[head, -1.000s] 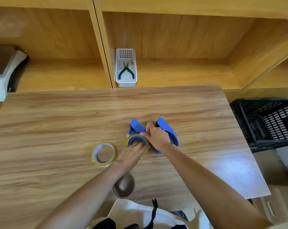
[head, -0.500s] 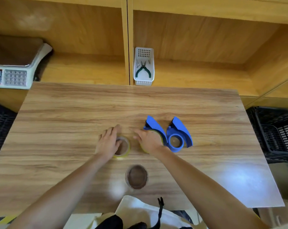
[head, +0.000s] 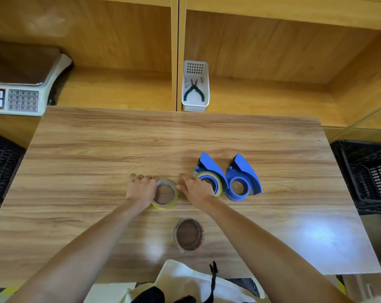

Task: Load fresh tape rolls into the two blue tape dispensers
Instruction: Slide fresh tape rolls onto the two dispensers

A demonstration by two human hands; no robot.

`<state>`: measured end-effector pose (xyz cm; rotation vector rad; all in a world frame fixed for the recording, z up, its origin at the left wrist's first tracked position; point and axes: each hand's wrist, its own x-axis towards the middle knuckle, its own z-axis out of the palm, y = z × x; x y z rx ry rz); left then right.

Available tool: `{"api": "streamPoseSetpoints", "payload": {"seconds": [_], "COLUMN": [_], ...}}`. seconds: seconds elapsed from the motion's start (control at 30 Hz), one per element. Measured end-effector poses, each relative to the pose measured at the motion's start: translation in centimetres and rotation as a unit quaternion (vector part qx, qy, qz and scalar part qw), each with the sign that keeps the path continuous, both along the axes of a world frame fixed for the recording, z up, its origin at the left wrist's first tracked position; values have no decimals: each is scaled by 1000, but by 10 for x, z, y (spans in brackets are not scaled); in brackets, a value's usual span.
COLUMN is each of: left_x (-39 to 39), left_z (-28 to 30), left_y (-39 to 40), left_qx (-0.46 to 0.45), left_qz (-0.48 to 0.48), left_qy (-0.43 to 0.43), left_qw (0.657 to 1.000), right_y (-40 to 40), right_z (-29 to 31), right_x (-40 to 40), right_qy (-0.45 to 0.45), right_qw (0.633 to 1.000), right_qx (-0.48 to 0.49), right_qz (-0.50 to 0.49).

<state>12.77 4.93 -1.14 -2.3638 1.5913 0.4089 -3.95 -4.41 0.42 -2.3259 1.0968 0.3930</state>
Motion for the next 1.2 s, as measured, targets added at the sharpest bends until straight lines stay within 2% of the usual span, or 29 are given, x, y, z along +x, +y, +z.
{"api": "streamPoseSetpoints", "payload": {"seconds": [0.17,0.33,0.53,0.83,1.07,1.2], "left_x": [1,-5,-50,-140,-187,-197], "left_z": [20,58,92,85,68,59], "left_y": [-12,-48,-98,-144,-161,-159], "left_qx": [-39,-71,-96,-111,-101,-83], "left_qz": [-36,-81,-117,-177,-211,-207], "left_qy": [-20,-43,-61,-31,-30,-38], "left_qw": [998,993,987,977,972,974], "right_y": [0,-14,-51,-87,-99,-103], "right_z": [10,26,53,54,49,47], "right_x": [-8,-21,-68,-159,-208,-217], "right_qy": [-23,-45,-81,-77,-64,-20], "right_qw": [1000,998,991,982,983,987], "right_qx": [12,-31,-66,-71,-81,-96], "right_qz": [-8,-18,-81,-157,-154,-124]}}
